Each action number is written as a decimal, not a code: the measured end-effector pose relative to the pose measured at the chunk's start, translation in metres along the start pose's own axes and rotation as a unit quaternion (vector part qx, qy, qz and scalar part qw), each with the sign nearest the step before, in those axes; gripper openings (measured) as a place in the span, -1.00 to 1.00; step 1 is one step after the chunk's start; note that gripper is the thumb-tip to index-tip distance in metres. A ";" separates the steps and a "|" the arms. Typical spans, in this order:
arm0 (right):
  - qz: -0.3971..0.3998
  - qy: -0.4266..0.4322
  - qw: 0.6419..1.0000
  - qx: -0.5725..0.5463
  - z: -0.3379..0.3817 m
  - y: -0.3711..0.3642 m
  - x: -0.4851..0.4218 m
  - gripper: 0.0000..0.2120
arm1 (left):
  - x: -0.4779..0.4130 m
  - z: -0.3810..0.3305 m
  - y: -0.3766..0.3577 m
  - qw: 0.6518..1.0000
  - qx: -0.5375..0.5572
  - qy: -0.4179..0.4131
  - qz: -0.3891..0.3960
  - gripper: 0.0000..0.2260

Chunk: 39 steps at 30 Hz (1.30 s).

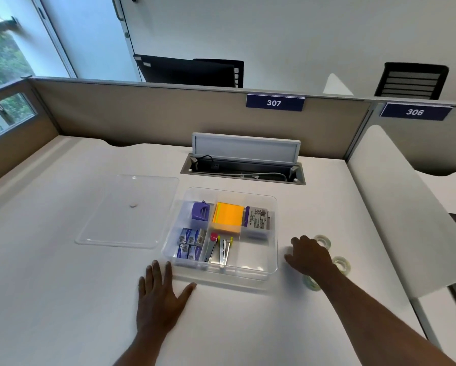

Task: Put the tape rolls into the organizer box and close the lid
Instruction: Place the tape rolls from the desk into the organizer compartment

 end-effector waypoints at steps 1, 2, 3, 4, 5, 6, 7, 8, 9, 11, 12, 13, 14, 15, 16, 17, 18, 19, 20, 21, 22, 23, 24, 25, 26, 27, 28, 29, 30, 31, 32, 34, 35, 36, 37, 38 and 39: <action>0.020 0.000 1.000 0.001 -0.002 0.000 0.001 -0.58 | 0.000 0.000 0.000 1.000 -0.004 -0.001 0.004 -0.11; 0.040 0.001 0.999 0.000 -0.002 0.001 0.001 -0.58 | 0.000 0.000 0.000 1.000 -0.004 -0.003 0.004 -0.11; 0.054 0.004 0.999 -0.002 -0.002 0.001 0.002 -0.57 | 0.000 0.000 0.001 1.000 -0.005 -0.003 0.004 -0.11; 0.064 0.008 0.998 -0.001 -0.002 0.001 0.002 -0.58 | 0.000 0.000 0.001 1.000 -0.004 -0.003 0.003 -0.11; 0.066 0.014 0.998 0.001 -0.002 0.000 0.002 -0.59 | 0.000 0.000 0.002 1.000 -0.003 -0.003 0.003 -0.11; 0.059 0.022 0.998 0.005 -0.001 0.000 0.003 -0.60 | 0.001 -0.001 0.002 1.000 -0.003 -0.003 0.003 -0.11; 0.044 0.029 0.999 0.009 -0.002 -0.001 0.003 -0.62 | 0.001 -0.001 0.002 1.000 -0.003 -0.003 0.003 -0.11; 0.025 0.032 0.999 0.013 -0.002 -0.002 0.004 -0.64 | 0.001 -0.001 0.002 1.000 -0.003 -0.003 0.002 -0.11; 0.011 0.029 0.999 0.017 -0.003 -0.003 0.005 -0.66 | 0.001 0.000 0.002 1.000 -0.002 -0.002 0.001 -0.11; 0.004 0.015 1.000 0.027 -0.006 -0.006 0.006 -0.71 | 0.000 0.000 0.001 1.000 0.003 0.000 0.000 -0.12; 0.005 0.009 0.999 0.036 -0.008 -0.008 0.008 -0.72 | 0.000 0.001 0.000 1.000 0.003 0.000 0.001 -0.12; 0.004 0.006 0.999 0.045 -0.011 -0.011 0.008 -0.73 | 0.000 0.001 0.000 1.000 0.002 0.000 0.002 -0.13; 0.000 0.006 0.999 0.054 -0.012 -0.013 0.009 -0.74 | 0.000 0.001 -0.001 1.000 0.000 0.001 0.001 -0.13; -0.004 0.010 0.998 0.063 -0.014 -0.014 0.009 -0.75 | -0.001 0.001 -0.002 1.000 -0.002 0.002 0.000 -0.13; -0.008 0.012 0.998 0.067 -0.014 -0.014 0.009 -0.75 | -0.001 0.002 -0.003 1.000 -0.003 0.003 0.000 -0.14; -0.013 0.012 0.998 0.067 -0.014 -0.014 0.010 -0.75 | -0.001 0.002 -0.003 1.000 -0.004 0.004 0.001 -0.14; -0.021 0.008 0.998 0.062 -0.014 -0.013 0.010 -0.75 | -0.002 0.002 -0.004 1.000 -0.005 0.006 0.002 -0.14; -0.033 0.003 0.998 0.052 -0.014 -0.011 0.010 -0.74 | -0.002 0.003 -0.004 1.000 -0.005 0.007 0.002 -0.14; -0.046 -0.002 0.998 0.038 -0.013 -0.008 0.010 -0.74 | -0.002 0.003 -0.005 1.000 -0.005 0.007 0.004 -0.14; -0.060 -0.006 0.998 0.018 -0.011 -0.003 0.009 -0.73 | -0.003 0.003 -0.005 1.000 -0.004 0.008 0.005 -0.15; -0.072 -0.008 0.997 -0.007 -0.009 0.002 0.008 -0.72 | -0.003 0.002 -0.005 1.000 -0.002 0.007 0.007 -0.15; -0.086 -0.008 0.995 -0.041 -0.005 0.009 0.006 -0.70 | -0.003 0.002 -0.004 1.000 0.000 0.006 0.007 -0.15; -0.103 -0.004 0.991 -0.087 0.000 0.016 0.005 -0.69 | -0.002 0.002 -0.004 1.000 0.002 0.006 0.006 -0.15; -0.120 0.005 0.984 -0.135 0.006 0.023 0.003 -0.68 | -0.002 0.002 -0.004 1.000 0.002 0.005 0.005 -0.15; -0.136 0.022 0.975 -0.174 0.013 0.029 0.001 -0.67 | -0.002 0.002 -0.004 1.000 0.002 0.004 0.004 -0.15; -0.147 0.045 0.969 -0.195 0.021 0.034 -0.002 -0.66 | -0.001 0.002 -0.003 1.000 0.001 0.004 0.004 -0.15; -0.150 0.073 0.965 -0.204 0.030 0.039 -0.004 -0.64 | -0.001 0.002 -0.003 1.000 0.000 0.003 0.002 -0.14; -0.145 0.102 0.961 -0.211 0.038 0.043 -0.005 -0.62 | -0.001 0.002 -0.003 1.000 0.000 0.002 -0.001 -0.14; -0.130 0.125 0.959 -0.217 0.048 0.047 -0.006 -0.60 | -0.001 0.002 -0.003 1.000 0.001 0.002 -0.002 -0.14; -0.105 0.145 0.960 -0.217 0.057 0.049 -0.007 -0.59 | -0.001 0.001 -0.003 1.000 0.002 0.002 -0.003 -0.14; -0.076 0.162 0.961 -0.210 0.065 0.049 -0.008 -0.59 | -0.001 0.001 -0.003 1.000 0.003 0.002 -0.003 -0.14; -0.015 0.182 0.967 -0.179 0.080 0.044 -0.008 -0.61 | -0.001 0.001 -0.003 1.000 0.002 0.000 -0.001 -0.13; 0.011 0.182 0.970 -0.159 0.087 0.040 -0.007 -0.61 | -0.001 0.001 -0.003 1.000 0.001 -0.001 -0.001 -0.13; 0.031 0.178 0.973 -0.141 0.092 0.034 -0.006 -0.62 | -0.001 0.001 -0.003 1.000 0.000 -0.001 -0.001 -0.13; 0.043 0.172 0.976 -0.125 0.096 0.028 -0.005 -0.64 | -0.001 0.001 -0.003 1.000 0.000 -0.001 -0.001 -0.13; 0.048 0.166 0.979 -0.112 0.098 0.022 -0.005 -0.65 | -0.001 0.001 -0.003 1.000 0.000 0.000 -0.001 -0.13; 0.049 0.161 0.981 -0.100 0.100 0.016 -0.004 -0.66 | -0.001 0.001 -0.004 1.000 0.001 0.001 0.000 -0.13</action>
Point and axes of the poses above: each hand's wrist, its own x-axis away from the middle knuckle, its own y-axis out of the back of the hand, z = x × y, the point moved 1 cm from there along -x, towards the middle knuckle, and after that the axes turned 9 degrees about -x, right-handed, at the moved point
